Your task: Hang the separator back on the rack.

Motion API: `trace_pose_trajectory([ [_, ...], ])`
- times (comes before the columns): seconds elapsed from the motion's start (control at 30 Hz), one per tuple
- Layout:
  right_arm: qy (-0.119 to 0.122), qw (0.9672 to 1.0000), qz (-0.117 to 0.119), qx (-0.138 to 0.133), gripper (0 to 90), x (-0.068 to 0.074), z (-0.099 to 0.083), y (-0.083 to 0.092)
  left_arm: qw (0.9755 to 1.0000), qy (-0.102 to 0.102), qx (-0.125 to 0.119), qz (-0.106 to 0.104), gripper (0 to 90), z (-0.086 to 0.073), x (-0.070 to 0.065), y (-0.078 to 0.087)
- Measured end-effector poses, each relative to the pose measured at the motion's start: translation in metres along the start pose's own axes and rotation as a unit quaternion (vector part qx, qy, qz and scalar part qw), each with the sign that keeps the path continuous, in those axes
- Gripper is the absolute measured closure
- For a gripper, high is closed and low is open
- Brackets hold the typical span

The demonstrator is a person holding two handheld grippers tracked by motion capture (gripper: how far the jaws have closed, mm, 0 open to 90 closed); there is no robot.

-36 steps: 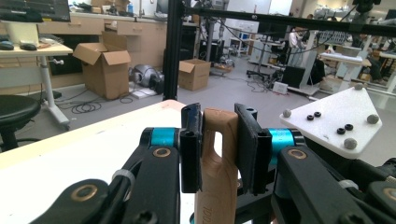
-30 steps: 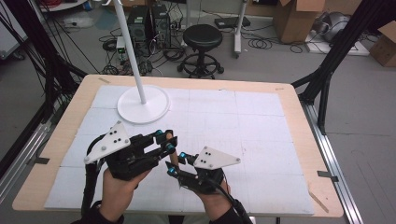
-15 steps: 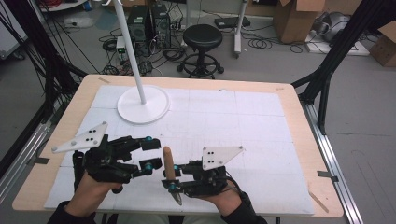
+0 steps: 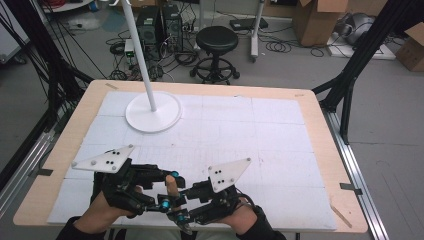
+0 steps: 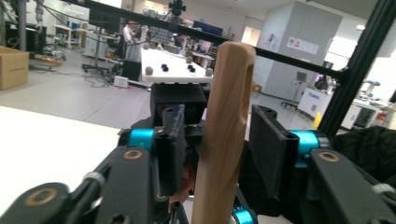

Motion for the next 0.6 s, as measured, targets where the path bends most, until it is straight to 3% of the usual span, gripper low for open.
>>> trace_pose_trajectory([
  [0.17, 0.001, 1.0000, 0.007, -0.003, 69.7, -0.0006, -0.0004, 0.0005, 0.9999, -0.008, 0.007, -0.005, 70.0, -0.0019, 0.0005, -0.0022],
  [0.3, -0.003, 0.9999, 0.010, 0.000, 69.6, -0.0019, -0.0018, 0.0000, 0.9998, -0.011, 0.013, 0.007, 71.1, -0.0018, 0.0009, -0.0020],
  [0.37, -0.011, 0.9999, 0.006, -0.003, 69.0, -0.0030, -0.0020, 0.0003, 0.9996, -0.010, 0.009, 0.026, 71.3, -0.0010, 0.0007, -0.0014],
  [0.43, -0.016, 0.9997, -0.016, -0.008, 62.6, -0.0033, -0.0020, 0.0014, 0.9981, -0.015, 0.010, 0.060, 71.6, 0.0001, 0.0016, 0.0005],
  [0.5, -0.030, 0.9985, -0.043, -0.016, 53.3, -0.0041, -0.0014, 0.0032, 0.9954, -0.019, 0.006, 0.094, 71.7, 0.0011, 0.0024, 0.0024],
  [0.6, -0.032, 0.9962, -0.079, -0.019, 50.6, -0.0053, -0.0009, 0.0060, 0.9908, -0.022, -0.008, 0.133, 71.7, 0.0031, 0.0026, 0.0058],
])
Point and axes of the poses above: each handheld gripper's, and its own axes: y roughly backward along the jaws, z roughly out of its top, x roughly to its left, the point moved 1 cm from there along -y, roughly forward along the jaws, and after that the axes turned 6 degrees about x, right-handed, at the moved point
